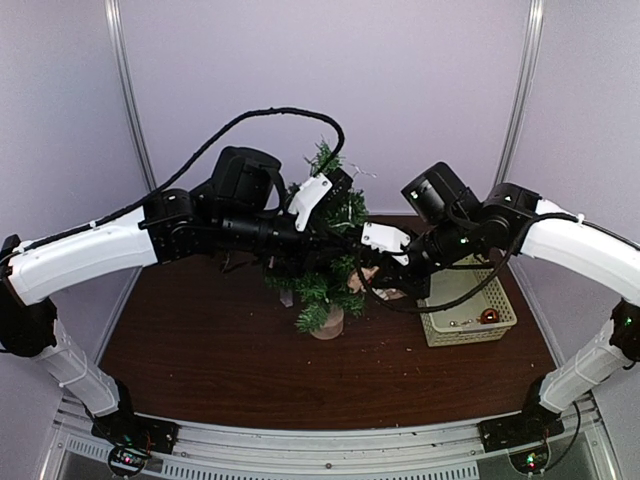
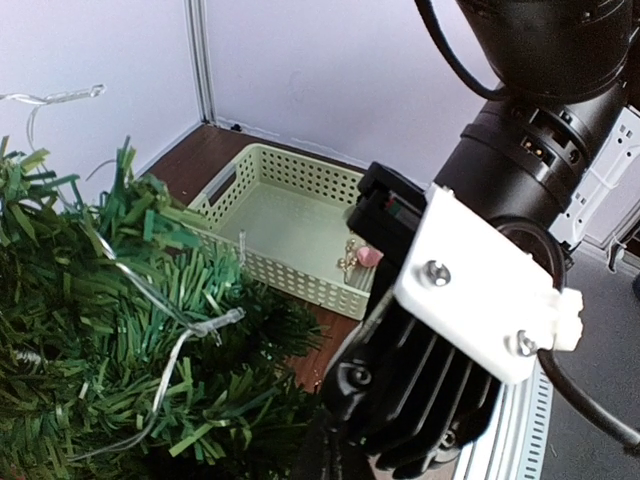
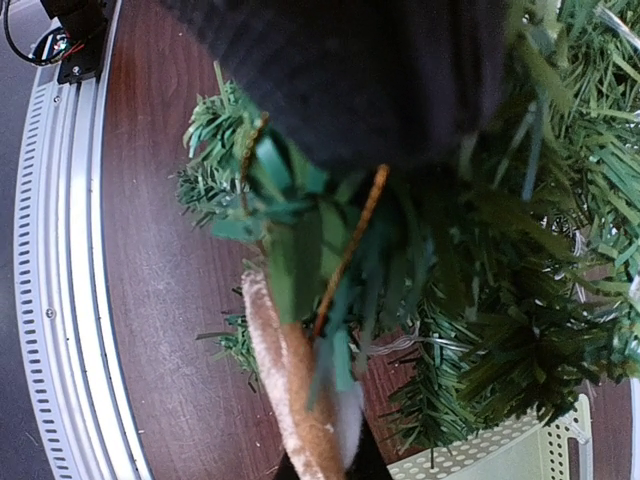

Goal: Decorate the small christmas tree

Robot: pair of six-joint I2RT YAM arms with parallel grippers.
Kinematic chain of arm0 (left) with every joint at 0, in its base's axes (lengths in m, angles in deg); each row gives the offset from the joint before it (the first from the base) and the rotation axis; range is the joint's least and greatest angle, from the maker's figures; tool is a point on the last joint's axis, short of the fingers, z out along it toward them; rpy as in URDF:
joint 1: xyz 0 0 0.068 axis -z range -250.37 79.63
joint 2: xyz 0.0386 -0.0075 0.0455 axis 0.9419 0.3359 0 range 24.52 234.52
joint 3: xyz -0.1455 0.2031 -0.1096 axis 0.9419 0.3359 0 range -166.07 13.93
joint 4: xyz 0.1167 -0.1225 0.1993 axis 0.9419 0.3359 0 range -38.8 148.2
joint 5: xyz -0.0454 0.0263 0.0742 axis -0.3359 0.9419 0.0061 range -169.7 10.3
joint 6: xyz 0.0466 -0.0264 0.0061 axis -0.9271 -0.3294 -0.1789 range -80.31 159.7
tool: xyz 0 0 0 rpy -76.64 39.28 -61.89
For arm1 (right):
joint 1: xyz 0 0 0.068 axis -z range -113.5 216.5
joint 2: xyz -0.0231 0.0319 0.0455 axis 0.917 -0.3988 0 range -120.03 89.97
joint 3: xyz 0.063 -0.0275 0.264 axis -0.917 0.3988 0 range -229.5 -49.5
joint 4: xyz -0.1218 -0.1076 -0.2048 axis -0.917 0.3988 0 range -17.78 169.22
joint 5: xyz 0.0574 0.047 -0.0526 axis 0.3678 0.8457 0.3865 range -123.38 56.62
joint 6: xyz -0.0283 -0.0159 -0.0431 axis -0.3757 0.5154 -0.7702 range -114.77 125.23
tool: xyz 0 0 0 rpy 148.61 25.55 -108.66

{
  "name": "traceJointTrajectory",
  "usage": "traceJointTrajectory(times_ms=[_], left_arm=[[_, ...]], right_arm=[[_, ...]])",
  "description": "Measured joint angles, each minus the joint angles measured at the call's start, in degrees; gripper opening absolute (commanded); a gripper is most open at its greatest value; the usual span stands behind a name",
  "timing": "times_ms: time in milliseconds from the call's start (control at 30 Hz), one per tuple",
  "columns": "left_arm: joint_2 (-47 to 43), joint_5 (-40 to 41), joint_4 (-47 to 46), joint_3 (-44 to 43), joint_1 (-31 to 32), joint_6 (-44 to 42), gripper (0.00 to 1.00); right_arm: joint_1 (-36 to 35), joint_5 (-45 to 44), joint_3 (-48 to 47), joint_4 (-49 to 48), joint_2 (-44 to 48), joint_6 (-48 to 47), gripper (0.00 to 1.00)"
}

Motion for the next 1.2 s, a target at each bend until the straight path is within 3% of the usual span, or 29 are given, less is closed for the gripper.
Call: traceJointTrajectory(times_ms=[300,567,867,1200], left_arm=[[0.0,1.79,0.09,0.74,0.0,-0.37,0.0],[0.0,2.25,0.22,1.11,-0.07,-0.83,0.2],[0.0,3.87,0.81,1.16,-0.26,-0.9,0.31],[-0.09,4.35,0.98,1.38,-0.28,-0.87,0.35]], right_arm=[[0.37,1.44,0.02,-0.42,-0.76,1.22,0.0],[0.37,2.45,1.16,-0.76,-0.85,1.33,0.0],[0.44,3.48,1.95,-1.2,-0.83,1.95,0.0],[0.46,4.31,2.29,-1.36,-0.83,2.27,0.14]])
